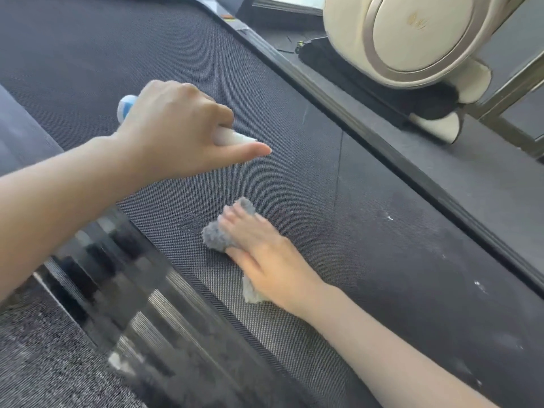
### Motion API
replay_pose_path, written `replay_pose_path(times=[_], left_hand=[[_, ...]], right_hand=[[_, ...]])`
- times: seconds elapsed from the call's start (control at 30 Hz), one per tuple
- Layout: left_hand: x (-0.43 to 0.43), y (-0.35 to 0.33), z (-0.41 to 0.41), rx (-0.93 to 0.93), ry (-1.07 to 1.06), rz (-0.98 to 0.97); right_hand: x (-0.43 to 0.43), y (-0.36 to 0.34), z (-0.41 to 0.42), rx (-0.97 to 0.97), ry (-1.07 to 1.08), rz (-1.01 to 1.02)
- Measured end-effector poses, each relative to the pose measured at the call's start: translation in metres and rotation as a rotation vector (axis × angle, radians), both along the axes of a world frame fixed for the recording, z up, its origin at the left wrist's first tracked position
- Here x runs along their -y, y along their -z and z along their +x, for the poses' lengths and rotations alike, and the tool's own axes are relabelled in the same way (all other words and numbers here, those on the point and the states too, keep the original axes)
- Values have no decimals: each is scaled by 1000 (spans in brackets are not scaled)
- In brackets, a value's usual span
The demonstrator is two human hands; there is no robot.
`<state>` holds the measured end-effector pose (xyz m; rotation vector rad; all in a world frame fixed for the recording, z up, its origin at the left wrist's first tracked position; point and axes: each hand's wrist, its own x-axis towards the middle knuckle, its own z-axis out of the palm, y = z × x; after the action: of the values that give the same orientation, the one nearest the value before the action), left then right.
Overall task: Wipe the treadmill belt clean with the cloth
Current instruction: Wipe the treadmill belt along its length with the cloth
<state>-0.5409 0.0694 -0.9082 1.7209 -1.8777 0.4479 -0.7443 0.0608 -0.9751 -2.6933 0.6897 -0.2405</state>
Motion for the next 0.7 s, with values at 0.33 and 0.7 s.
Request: replay_pose_path(times=[0.33,0.7], left_hand=[[-13,-3,1,4,-24,21],[-10,2,-5,43,-17,27]], right_hand=[[-24,12,-13,47,-256,-75],[-2,19,-31,-15,-172,-227]])
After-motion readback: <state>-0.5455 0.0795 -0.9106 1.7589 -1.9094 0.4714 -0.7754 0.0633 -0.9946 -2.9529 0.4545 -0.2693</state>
